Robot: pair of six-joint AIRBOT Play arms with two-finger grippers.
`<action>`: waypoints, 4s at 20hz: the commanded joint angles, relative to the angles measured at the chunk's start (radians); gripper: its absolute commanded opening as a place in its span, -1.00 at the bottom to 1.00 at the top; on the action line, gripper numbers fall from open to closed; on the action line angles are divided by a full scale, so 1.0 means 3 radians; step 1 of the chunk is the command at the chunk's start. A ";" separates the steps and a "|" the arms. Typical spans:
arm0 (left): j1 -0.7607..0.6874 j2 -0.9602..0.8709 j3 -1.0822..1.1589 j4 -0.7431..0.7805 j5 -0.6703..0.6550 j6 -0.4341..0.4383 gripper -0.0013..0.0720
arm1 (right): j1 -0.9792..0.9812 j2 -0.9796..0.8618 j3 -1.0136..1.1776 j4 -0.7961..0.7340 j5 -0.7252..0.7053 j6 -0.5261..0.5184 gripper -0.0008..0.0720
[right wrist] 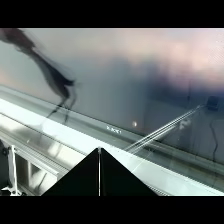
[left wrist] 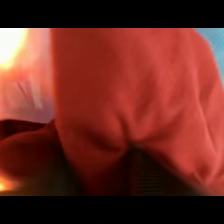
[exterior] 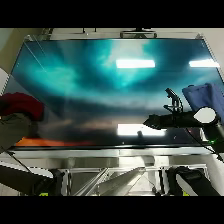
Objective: Fold the shirts.
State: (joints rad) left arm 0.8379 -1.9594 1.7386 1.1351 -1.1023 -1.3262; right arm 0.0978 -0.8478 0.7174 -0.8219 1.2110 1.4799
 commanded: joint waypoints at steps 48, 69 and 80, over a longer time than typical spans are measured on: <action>-0.3623 0.1898 -0.3164 -0.0825 0.0738 -0.0217 0.92 | 0.0608 -0.1924 -0.0001 0.1129 -0.1284 -0.1063 0.34; -0.3465 0.2932 -0.0549 -0.1269 -0.0024 -0.0039 -0.93 | 0.0192 -0.0955 0.2238 0.1799 -0.0516 -0.1586 -0.93; -0.3529 0.2864 0.0631 -0.1219 0.0186 -0.0272 -0.90 | 0.0206 -0.1171 0.4229 0.1125 -0.0502 -0.1024 -0.93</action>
State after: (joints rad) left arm -0.2207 -1.1145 2.0312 0.7628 -1.0943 -1.4242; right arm 0.1589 -1.1557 1.9366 -0.4011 1.0237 1.1194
